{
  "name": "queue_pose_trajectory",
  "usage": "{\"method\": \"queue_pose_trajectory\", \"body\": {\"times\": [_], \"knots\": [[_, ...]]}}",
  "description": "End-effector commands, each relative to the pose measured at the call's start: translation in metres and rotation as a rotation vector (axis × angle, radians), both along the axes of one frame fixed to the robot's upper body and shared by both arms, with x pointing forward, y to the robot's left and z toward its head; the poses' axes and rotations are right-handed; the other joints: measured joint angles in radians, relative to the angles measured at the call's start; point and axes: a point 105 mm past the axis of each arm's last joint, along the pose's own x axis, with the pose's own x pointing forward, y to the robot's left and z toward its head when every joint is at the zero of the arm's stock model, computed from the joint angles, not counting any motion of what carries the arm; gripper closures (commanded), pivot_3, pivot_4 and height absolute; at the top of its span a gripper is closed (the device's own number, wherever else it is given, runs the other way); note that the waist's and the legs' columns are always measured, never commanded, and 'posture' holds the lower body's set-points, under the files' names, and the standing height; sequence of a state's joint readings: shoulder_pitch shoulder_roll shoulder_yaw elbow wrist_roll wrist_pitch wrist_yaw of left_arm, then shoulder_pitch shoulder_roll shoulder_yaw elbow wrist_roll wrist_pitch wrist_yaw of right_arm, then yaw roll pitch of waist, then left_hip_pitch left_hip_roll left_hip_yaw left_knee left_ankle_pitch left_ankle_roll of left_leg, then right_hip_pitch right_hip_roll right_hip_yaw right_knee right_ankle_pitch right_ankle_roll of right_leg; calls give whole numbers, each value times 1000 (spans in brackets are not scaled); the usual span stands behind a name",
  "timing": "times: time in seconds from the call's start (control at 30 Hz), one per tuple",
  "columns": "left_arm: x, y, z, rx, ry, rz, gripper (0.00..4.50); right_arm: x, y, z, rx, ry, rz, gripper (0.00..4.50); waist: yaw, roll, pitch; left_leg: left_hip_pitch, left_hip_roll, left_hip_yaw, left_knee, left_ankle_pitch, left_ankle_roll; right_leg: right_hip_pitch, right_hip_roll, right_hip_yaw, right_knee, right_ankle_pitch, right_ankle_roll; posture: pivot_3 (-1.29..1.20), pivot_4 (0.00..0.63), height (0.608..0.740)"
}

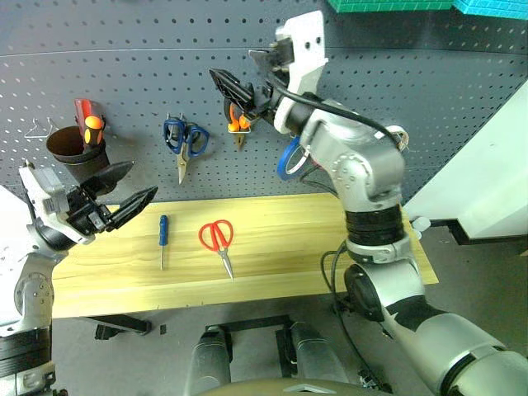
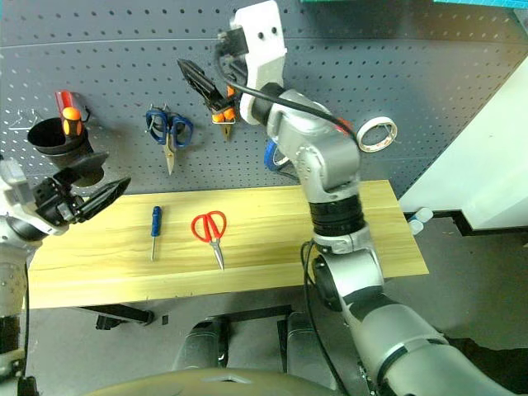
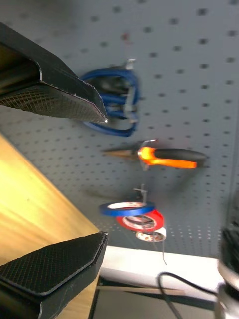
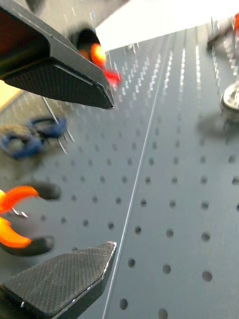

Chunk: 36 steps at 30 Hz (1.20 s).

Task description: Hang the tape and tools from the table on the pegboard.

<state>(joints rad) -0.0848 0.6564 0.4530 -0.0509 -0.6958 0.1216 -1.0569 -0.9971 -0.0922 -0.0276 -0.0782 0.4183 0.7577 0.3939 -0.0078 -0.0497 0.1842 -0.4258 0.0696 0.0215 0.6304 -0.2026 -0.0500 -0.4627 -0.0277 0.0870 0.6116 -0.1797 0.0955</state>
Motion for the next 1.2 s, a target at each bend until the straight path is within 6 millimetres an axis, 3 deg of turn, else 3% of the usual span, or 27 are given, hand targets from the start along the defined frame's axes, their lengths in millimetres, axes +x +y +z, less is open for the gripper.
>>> {"method": "queue_pose_trajectory", "body": {"times": [0.03, 0.13, 0.3, 0.47, 0.57, 0.73, 0.8, 0.93, 1.03, 1.2], "knots": [[-6, 0, 9, -9, -49, 28, 800, -29, -11, 10, 3, -16, 139, 33, 1, 0, 0, 0, 0, 0, 0, 0, 0, 0, 0, 0, 0, 0, 0, 200, 89, 740], [-10, 4, -1, 1, -25, 69, 800, -41, -25, -19, -120, 59, 218, 33, 2, 2, -4, 1, 1, 0, 0, 0, 0, 2, 0, -1, -1, 0, -1, 202, 94, 740], [-15, 5, -25, -11, 82, 145, 800, -63, -42, -94, -387, 261, 331, 33, 1, 2, -7, 1, 1, 0, -1, 0, 0, 3, -1, -1, -6, 0, -1, 208, 108, 740], [-14, 0, -54, 28, 223, 230, 800, -66, -45, -143, -456, 411, 326, 33, -2, 3, -6, 1, 1, 0, -2, 0, 0, 3, 0, -1, -9, 2, -3, 217, 139, 740], [-13, -1, -67, 38, 295, 312, 800, -62, -44, -154, -437, 408, 314, 33, 3, 3, -6, 1, 1, 0, -2, 0, 0, 4, 0, -1, -12, 2, -3, 223, 155, 740], [-16, -6, -92, 67, 410, 379, 800, -57, -47, -150, -343, 256, 320, 33, 21, 5, -5, 0, 1, 0, -2, -1, 0, 4, -1, -1, -16, 1, -3, 215, 180, 740], [-11, -16, -109, 37, 487, 445, 800, -53, -61, -163, -390, 214, 319, 33, 28, 8, -3, 0, 1, 0, -2, -1, 0, 4, -1, -1, -16, 1, -3, 209, 190, 740], [-4, -37, -123, 40, 548, 482, 800, -60, -74, -174, -456, 187, 403, 33, 49, 10, 1, 0, 1, 1, -1, -1, 0, 5, -2, -1, -17, 0, -2, 197, 202, 740], [5, -57, -132, 76, 576, 505, 800, -70, -83, -175, -501, 153, 510, 33, 49, 13, 3, 0, 1, 0, -1, -1, 0, 4, -1, -1, -17, -1, 1, 188, 209, 740], [26, -83, -142, 39, 668, 553, 800, -60, -93, -177, -575, 140, 542, 33, 46, 15, 7, 0, 1, -1, 0, -1, 0, 4, 0, -1, -16, -1, 1, 181, 218, 740]]}}
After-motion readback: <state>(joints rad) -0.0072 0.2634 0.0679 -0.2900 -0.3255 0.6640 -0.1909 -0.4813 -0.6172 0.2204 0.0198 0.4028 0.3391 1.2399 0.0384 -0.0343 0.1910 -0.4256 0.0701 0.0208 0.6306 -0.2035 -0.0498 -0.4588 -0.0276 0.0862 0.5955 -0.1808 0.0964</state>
